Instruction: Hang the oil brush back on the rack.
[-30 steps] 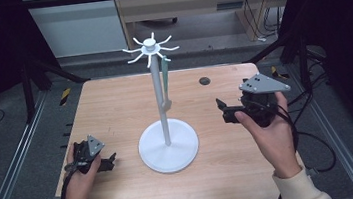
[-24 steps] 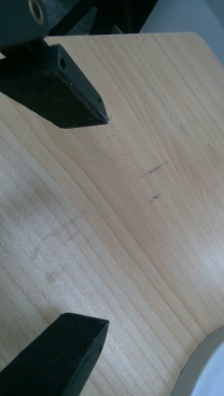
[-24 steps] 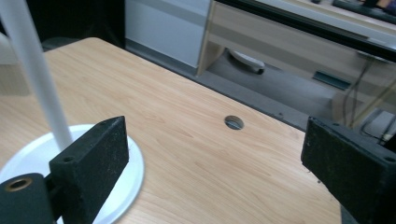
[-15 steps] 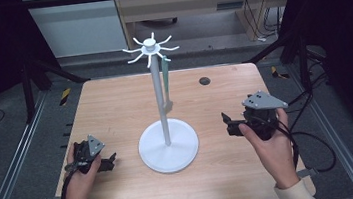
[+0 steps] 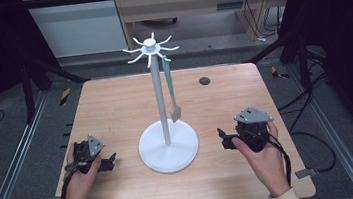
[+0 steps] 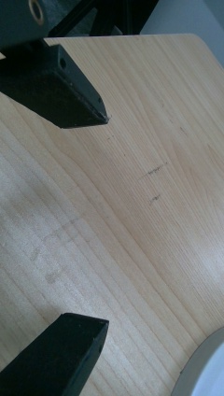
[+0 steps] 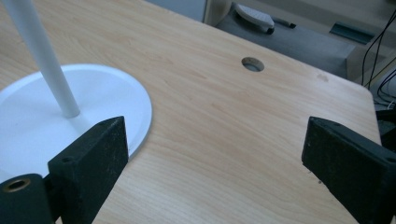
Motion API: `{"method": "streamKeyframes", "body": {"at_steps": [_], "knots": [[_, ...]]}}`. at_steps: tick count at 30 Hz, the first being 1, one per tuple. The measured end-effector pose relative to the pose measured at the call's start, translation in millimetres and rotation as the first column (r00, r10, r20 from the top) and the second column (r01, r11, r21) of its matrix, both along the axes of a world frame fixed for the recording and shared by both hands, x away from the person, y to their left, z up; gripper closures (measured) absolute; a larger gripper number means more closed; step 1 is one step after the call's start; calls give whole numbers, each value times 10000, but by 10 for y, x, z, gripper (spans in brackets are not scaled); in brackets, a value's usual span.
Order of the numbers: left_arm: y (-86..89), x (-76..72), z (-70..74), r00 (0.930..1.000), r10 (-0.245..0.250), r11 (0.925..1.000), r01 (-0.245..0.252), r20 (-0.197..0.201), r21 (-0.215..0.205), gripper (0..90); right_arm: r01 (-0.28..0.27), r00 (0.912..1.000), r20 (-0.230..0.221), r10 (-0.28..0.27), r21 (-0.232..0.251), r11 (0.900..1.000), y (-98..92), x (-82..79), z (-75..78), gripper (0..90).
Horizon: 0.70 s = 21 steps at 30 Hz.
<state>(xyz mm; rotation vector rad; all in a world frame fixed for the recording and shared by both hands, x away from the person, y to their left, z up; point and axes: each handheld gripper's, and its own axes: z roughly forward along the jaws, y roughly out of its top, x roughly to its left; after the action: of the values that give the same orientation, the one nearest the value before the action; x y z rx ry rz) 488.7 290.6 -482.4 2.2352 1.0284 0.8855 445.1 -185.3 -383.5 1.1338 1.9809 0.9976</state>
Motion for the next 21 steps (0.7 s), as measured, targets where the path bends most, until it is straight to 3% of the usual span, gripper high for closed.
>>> {"method": "streamKeyframes", "body": {"at_steps": [12,21], "knots": [[-4,0,-3,10000,-7,10000,7,13,-6,29,-231,9963,-837,213,-197,9995,72,27,-327,83],[-4,0,-3,10000,-14,10000,14,9,-1,29,-221,9916,-1271,226,59,9997,105,152,-489,82]]}}
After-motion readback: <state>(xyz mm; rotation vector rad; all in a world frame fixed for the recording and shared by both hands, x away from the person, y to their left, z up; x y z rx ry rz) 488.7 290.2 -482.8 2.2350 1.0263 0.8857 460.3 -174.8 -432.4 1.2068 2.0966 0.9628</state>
